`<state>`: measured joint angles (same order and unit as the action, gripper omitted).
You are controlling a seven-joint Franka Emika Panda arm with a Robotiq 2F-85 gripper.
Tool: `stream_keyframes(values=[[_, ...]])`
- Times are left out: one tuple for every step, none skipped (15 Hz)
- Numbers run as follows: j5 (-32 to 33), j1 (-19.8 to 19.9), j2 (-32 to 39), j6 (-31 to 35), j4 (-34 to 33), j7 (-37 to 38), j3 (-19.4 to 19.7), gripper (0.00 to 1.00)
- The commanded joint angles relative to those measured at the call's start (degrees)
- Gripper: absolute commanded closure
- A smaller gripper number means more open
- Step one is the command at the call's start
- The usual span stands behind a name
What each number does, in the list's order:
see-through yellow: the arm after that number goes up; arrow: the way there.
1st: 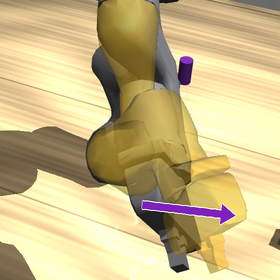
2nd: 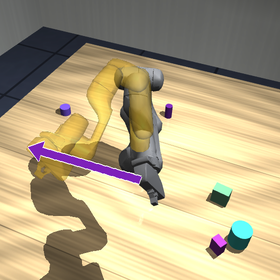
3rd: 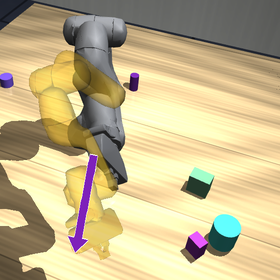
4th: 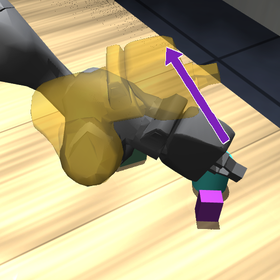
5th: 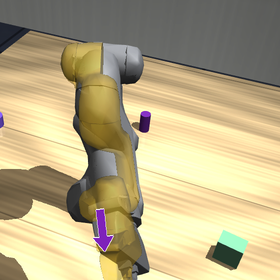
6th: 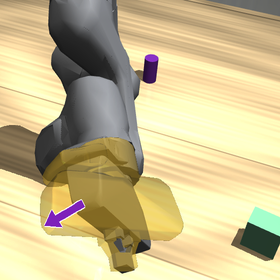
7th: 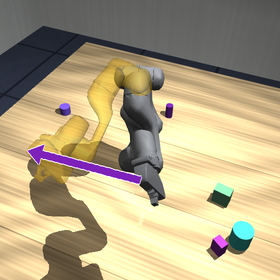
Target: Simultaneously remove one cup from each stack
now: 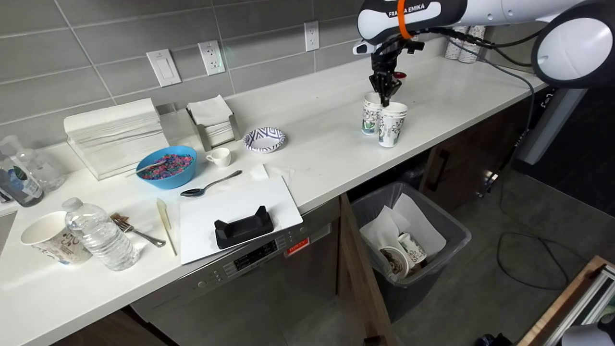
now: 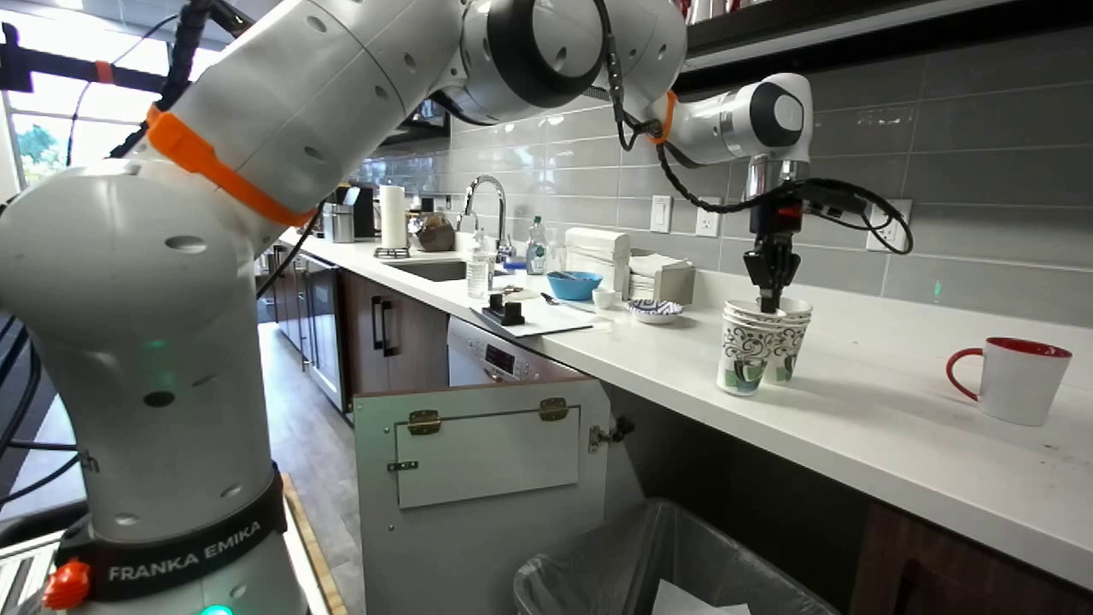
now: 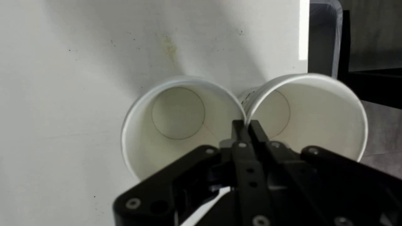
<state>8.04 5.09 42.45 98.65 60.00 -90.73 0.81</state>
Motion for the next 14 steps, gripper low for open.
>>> stream_keyframes(values=[[2.27,-0.6,-1.14,-0.4,1.31,0.9,0.14,0.99],[2.53,-0.69,-1.26,-0.28,1.37,0.96,0.16,0.99],[2.78,-0.77,-1.42,-0.08,1.46,1.01,0.17,0.99],[2.96,-0.83,-1.53,0.07,1.5,1.14,0.17,0.99],[3.26,-0.93,-1.65,0.09,1.54,1.16,0.21,0.99],[3.39,-1.39,-1.89,0.39,1.89,1.09,0.77,0.99],[3.73,-1.54,-2.01,0.44,1.89,1.17,0.85,0.99],[4.03,-1.71,-2.23,0.5,1.94,1.2,0.9,0.99],[4.28,-1.82,-2.41,0.56,1.95,1.28,0.91,0.99],[4.52,-1.96,-2.65,0.71,2.03,1.4,0.94,0.99],[4.67,-2.06,-2.79,0.78,2.05,1.44,0.95,0.99],[4.76,-2.12,-2.86,0.86,2.05,1.44,0.96,0.99],[4.74,-2.1,-2.79,0.76,1.98,1.34,0.88,0.95],[4.83,-2.14,-2.77,0.53,1.94,1.24,0.89,0.91]])
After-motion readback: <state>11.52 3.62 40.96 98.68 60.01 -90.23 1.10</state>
